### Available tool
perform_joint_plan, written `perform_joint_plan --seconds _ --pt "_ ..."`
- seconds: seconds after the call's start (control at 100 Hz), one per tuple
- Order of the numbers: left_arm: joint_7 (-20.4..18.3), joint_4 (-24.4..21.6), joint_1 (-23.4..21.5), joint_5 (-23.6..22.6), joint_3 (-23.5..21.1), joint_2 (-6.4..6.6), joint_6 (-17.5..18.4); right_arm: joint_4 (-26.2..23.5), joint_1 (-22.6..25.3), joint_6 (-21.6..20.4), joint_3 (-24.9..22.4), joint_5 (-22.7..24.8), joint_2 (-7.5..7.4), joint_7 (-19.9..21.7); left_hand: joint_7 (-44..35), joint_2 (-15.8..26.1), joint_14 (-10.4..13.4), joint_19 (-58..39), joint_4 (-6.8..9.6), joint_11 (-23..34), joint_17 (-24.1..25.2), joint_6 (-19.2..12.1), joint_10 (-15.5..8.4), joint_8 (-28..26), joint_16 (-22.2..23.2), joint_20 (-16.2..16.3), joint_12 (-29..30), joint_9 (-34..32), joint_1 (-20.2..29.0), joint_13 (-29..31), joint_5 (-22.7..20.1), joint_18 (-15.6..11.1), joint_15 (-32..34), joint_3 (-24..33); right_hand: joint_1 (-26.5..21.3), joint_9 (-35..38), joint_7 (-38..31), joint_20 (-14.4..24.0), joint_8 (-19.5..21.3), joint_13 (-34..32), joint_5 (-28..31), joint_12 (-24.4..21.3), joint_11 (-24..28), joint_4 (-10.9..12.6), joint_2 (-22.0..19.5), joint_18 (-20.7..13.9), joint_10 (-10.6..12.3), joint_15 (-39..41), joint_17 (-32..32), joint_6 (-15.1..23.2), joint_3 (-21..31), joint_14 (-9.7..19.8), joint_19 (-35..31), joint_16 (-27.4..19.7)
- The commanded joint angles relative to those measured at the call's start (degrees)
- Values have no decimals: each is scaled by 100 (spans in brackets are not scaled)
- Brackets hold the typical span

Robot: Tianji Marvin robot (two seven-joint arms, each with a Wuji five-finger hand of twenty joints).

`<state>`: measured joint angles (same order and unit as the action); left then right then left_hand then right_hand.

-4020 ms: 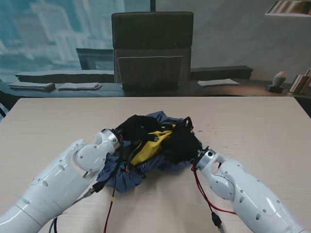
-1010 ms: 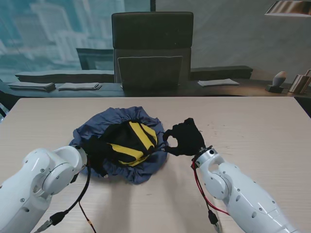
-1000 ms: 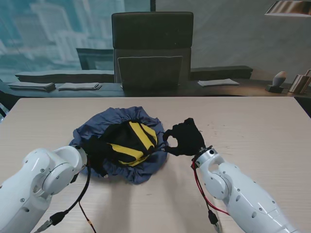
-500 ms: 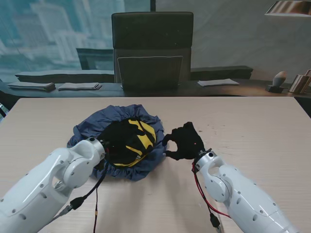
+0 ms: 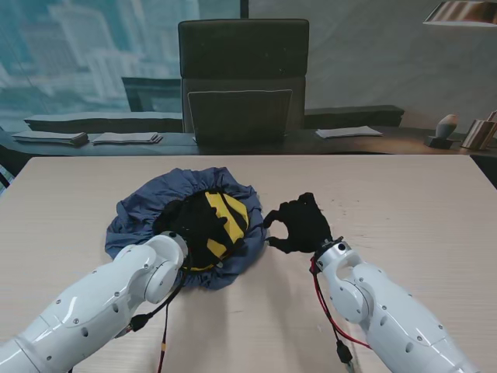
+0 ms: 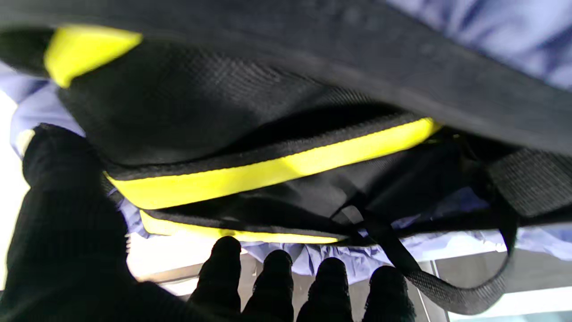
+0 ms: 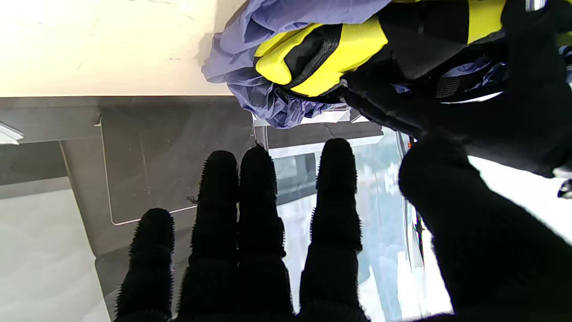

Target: Fit a rain cover over a backpack

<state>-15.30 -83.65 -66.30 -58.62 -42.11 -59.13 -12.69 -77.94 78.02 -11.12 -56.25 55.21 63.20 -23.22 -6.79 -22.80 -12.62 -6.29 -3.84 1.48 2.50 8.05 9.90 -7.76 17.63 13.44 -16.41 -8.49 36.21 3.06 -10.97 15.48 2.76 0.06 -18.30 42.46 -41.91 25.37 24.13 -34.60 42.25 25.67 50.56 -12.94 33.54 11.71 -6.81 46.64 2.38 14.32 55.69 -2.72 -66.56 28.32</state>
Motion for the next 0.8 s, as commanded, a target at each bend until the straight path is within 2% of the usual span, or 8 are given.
perform_joint_plan --seconds 0.0,0.06,0.27,0.38,0.49,0.57,0.65,0.79 --pt "-52 221 116 293 101 -71 -95 3 10 -19 12 3 10 80 -65 -157 -241 341 240 145 -116 278 209 -76 129 -19 -217 201 244 -119 183 393 199 93 53 -100 -5 -65 101 173 -170 -79 43 198 -99 -130 -1 -74 146 -113 46 196 69 -82" --pt "-47 349 214 423 212 -80 -115 3 16 -25 -7 1 12 70 -522 -200 -366 411 291 565 -313 374 353 -247 241 -49 -402 32 243 18 159 505 624 390 64 -80 -7 -66 109 171 -148 -83 45 206 -116 -129 -2 -79 146 -122 16 198 69 -85" --pt "160 766 409 933 495 -158 -9 11 34 -49 -66 -52 27 34 -1981 -762 -386 456 229 2011 -801 460 396 -902 270 -430 -287 -629 -157 862 -162 415 1584 3048 74 -46 8 -71 129 164 -97 -94 39 248 -150 -140 -32 -83 158 -166 -55 166 77 -87" --pt "202 909 508 989 629 -172 57 9 35 -74 -79 -53 29 15 -2698 -806 -499 191 191 2311 -1298 347 318 -1287 286 -641 -334 -1329 291 1491 -576 175 1911 4141 82 -36 22 -74 142 142 -89 -97 39 273 -176 -139 -22 -80 155 -175 -90 173 80 -88" --pt "426 1099 574 1066 711 -228 84 22 27 -100 -81 -64 37 -25 -3582 -479 -490 -866 152 2653 -1807 31 85 -1782 183 -359 -455 -2423 819 2484 -1239 -123 2216 4900 59 -10 24 -74 152 136 -78 -96 46 267 -163 -139 -24 -78 150 -166 -104 161 78 -87" --pt "733 1256 572 1111 703 -291 120 38 17 -99 -74 -57 39 -55 -4553 -713 -227 -2006 -325 2591 -2124 -580 -260 -1724 154 57 -1006 -3713 1780 3510 -1899 -364 2501 4649 45 -5 27 -75 154 120 -79 -97 44 254 -163 -146 -19 -73 149 -164 -99 169 77 -86" --pt "1120 1418 529 1150 621 -364 268 44 12 -99 -78 -51 40 -71 -5478 -575 -20 -3571 -444 1755 -2140 -1350 -701 -1705 314 704 -1929 -5239 2409 4488 -2539 -520 2814 4139 33 8 23 -73 151 117 -70 -98 45 232 -168 -142 -26 -73 141 -166 -99 169 69 -87" --pt "1382 1468 409 1412 387 -442 563 22 28 -122 -134 -21 36 -111 -6032 -90 83 -4343 -431 2317 -1830 -1751 -875 -2650 1038 1070 -3221 -5050 2707 4637 -2038 -698 3329 3492 -26 29 3 -71 124 89 -67 -100 45 158 -144 -134 -16 -69 121 -145 -62 176 56 -87"
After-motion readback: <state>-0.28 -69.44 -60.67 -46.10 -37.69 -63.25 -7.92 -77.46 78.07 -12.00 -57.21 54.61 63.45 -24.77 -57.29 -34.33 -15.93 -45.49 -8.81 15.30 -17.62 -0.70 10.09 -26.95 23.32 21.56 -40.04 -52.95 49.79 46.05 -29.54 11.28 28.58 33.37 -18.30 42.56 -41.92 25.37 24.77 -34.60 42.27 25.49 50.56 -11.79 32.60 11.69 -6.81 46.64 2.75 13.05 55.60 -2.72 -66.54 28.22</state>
